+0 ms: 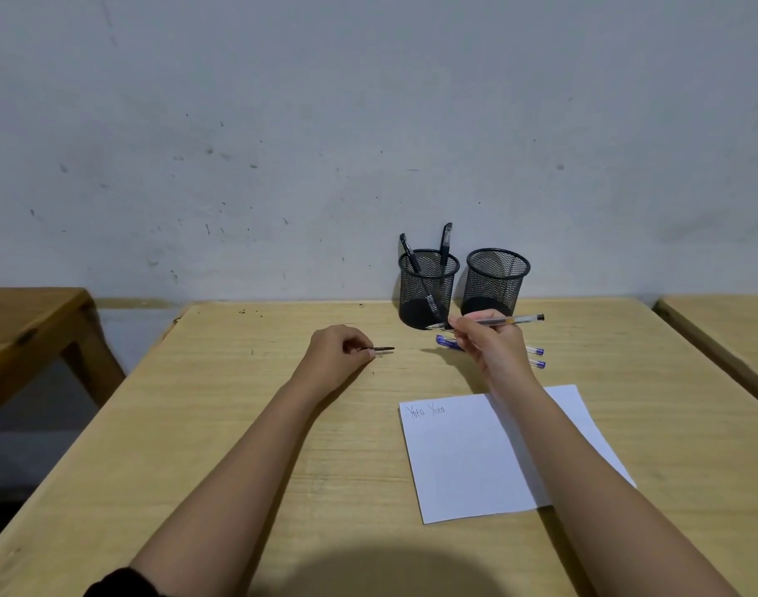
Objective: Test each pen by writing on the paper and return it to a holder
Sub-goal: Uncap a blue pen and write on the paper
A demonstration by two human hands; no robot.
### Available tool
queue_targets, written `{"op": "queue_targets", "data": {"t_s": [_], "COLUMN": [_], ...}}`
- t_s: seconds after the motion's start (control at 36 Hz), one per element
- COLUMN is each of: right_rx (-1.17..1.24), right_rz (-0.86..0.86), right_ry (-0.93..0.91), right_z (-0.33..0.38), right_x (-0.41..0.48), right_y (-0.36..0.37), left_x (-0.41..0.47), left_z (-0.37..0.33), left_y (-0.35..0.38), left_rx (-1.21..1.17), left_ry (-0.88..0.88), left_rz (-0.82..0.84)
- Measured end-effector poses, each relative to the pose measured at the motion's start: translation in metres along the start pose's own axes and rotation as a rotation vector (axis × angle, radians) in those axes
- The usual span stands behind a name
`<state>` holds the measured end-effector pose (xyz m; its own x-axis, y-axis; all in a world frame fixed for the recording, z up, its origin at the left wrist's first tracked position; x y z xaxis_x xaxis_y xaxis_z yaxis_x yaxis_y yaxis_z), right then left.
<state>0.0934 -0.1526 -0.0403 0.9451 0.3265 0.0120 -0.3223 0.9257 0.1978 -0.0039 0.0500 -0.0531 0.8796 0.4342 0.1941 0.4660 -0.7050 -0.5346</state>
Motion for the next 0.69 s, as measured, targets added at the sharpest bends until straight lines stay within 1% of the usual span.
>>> {"op": "queue_targets", "data": {"t_s": [0.36, 0.47, 0.53, 0.61, 0.69], "right_rx": [-0.020, 0.031, 0.048, 0.064, 0.027], "right_rz": [0.006, 0.021, 0.029, 0.048, 0.053], "right_ry": [0.011, 0.021, 0.027, 0.023, -0.018], "right_z": [-0.001, 0.004, 0.007, 0.013, 0.021], "right_x": [0.005, 0.000, -0.003, -0.010, -0.021], "right_y": [0.003, 0.004, 0.004, 0.003, 0.001], "left_x": [0.006, 0.002, -0.003, -0.023, -0.052], "left_z": [0.001, -0.005, -0.012, -0.035, -0.055], "left_y": [-0.002, -0.002, -0.004, -0.006, 0.006], "left_rx": [0.050, 0.108, 0.121, 0.098, 0.082], "left_ry": [0.027, 0.042, 0.056, 0.125, 0.192], "left_rz": [0.002, 0.013, -0.007, -0.043, 0.048]}}
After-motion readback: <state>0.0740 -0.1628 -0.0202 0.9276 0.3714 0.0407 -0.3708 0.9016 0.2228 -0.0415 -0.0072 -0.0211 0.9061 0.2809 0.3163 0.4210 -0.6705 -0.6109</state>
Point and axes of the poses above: each hand's wrist, its own x-axis towards the middle knuckle, its own y-axis out of the palm, z = x × y, the point moved 7 cm from there along x, towards the middle knuckle, and after that the axes turned 6 degrees about -x, right-handed, at the moved point
